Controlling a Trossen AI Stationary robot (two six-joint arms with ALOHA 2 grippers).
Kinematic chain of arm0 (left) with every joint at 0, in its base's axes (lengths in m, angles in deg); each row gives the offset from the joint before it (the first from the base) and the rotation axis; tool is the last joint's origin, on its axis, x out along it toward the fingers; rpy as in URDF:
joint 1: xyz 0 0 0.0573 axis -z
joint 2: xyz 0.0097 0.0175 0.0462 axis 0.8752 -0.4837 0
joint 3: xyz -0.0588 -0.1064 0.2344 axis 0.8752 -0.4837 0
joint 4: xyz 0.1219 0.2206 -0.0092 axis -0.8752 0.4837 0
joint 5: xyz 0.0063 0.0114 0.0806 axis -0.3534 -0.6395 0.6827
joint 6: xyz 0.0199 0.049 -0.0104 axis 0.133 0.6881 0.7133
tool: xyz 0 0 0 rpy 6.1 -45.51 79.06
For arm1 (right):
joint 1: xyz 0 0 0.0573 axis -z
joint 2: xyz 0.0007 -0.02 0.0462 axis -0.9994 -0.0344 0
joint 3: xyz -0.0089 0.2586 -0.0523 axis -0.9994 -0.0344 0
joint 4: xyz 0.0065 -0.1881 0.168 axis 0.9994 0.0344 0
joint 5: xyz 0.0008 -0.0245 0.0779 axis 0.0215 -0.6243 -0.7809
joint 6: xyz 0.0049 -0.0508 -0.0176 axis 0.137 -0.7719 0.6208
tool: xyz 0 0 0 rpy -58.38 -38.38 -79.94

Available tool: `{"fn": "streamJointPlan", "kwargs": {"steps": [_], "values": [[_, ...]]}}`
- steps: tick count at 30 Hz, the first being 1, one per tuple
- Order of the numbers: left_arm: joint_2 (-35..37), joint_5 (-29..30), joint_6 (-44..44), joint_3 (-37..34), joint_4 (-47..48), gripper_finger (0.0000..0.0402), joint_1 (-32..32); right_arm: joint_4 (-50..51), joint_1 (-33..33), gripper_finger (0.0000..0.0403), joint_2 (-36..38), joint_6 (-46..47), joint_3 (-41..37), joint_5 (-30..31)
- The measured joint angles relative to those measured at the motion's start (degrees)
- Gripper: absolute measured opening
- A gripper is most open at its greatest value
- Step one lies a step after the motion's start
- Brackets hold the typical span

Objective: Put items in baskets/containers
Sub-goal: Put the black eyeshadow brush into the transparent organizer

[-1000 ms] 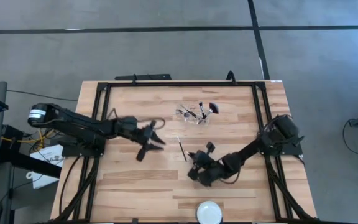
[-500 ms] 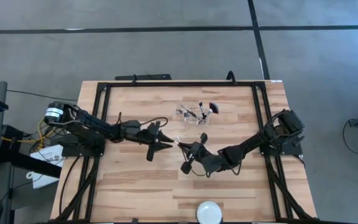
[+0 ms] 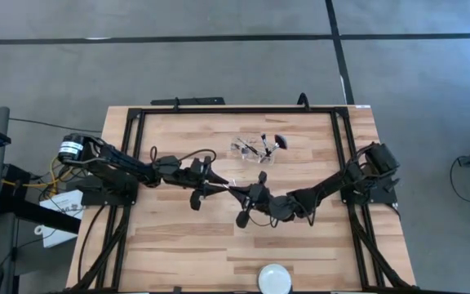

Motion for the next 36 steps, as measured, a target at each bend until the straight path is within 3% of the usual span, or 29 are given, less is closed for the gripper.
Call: {"fn": "streamJointPlan", "kwargs": {"steps": [8, 32, 36], "values": [[0.0, 0.02, 1.49, -0.02, -1.23, 0.0103, -0.02, -0.25, 0.16, 0.0006, 0.12, 0.0, 0.07, -0.08], [0.05, -0.73, 2.99, 0.15, -4.26, 0.0009, -0.04, 0.76, 0.18, 0.0006, -0.09, 0.0, 0.07, -0.92], [0.04, -0.85, 3.29, 0.15, -4.16, 0.0016, -0.04, 0.59, 0.19, 0.0006, -0.09, 0.0, 0.07, -0.75]]}}
